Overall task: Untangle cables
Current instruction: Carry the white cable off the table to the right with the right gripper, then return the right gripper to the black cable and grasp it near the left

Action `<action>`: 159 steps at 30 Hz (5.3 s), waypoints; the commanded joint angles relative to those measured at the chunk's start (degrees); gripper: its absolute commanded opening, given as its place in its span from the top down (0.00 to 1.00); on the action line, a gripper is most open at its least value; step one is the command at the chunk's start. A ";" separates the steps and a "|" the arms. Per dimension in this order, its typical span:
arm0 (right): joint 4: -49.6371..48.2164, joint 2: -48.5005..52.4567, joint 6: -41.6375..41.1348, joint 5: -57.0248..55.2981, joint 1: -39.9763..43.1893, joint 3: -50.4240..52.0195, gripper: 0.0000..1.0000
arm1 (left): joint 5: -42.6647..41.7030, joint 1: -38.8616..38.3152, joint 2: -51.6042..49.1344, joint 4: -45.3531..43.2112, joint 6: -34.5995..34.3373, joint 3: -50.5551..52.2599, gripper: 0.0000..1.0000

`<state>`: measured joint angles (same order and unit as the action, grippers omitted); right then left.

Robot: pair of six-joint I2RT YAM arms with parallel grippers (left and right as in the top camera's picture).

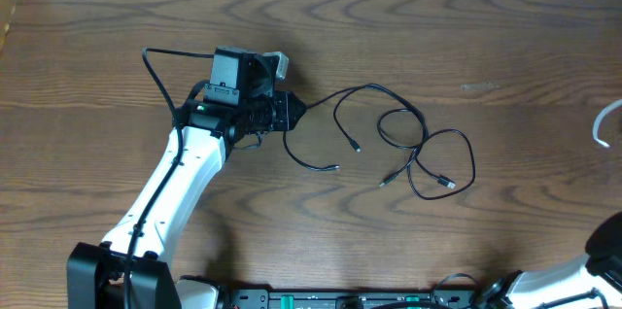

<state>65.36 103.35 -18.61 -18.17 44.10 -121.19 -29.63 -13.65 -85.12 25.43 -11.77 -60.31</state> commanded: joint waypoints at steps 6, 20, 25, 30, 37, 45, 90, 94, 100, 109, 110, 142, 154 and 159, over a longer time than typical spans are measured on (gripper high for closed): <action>-0.72 -0.42 -0.24 4.63 14.38 -0.68 0.99 | 0.35 0.09 -0.59 -1.57 0.15 0.31 0.71; 4.31 11.50 -1.07 9.40 17.77 0.33 0.99 | 0.31 0.09 -0.59 -3.19 0.11 0.31 0.71; 3.04 14.49 -1.09 9.79 17.97 3.67 0.99 | 0.31 0.09 -0.59 -3.02 -0.26 0.31 0.71; -1.92 14.64 -2.25 11.28 19.26 11.23 0.99 | 0.31 0.09 -0.59 -2.80 -0.98 0.31 0.71; -10.93 14.64 -1.99 15.67 24.04 24.44 0.99 | 0.28 0.09 -0.59 -1.95 -0.98 0.31 0.71; -14.38 14.64 -0.66 16.55 24.06 26.60 0.99 | 0.28 0.09 -0.59 -1.92 -1.01 0.31 0.71; -3.06 -2.10 6.14 47.87 8.59 26.38 0.01 | -4.24 0.09 -0.59 2.56 -0.70 0.33 0.75; -3.04 -2.10 8.44 46.25 -1.57 26.38 0.01 | -4.85 0.09 -0.59 1.51 -0.96 0.31 0.76; -1.29 -2.10 8.46 33.38 -17.97 26.38 0.01 | -4.85 0.09 -0.59 3.37 -0.96 0.33 0.75; 0.04 -2.10 7.85 31.39 -35.19 26.38 0.01 | -4.85 0.09 -0.59 5.01 -0.94 0.33 0.75; 0.17 -2.08 7.17 31.15 -36.46 26.45 0.01 | -4.85 0.09 -0.59 5.16 -0.94 0.37 0.75; -19.34 -2.08 -7.13 27.34 -55.12 55.45 0.01 | -4.81 -2.82 -0.61 5.18 -0.70 0.52 0.75; -22.56 -2.08 -10.34 24.48 -60.65 55.52 0.99 | -4.87 -2.82 -0.59 5.22 -0.50 0.52 0.75; -24.46 -2.10 -9.42 25.99 -61.13 55.52 0.99 | -4.85 -2.82 -0.61 5.18 -0.48 0.52 0.75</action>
<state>41.95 101.82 -27.88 7.66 -16.60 -65.91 -34.17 -16.40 -85.12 30.55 -13.21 -60.31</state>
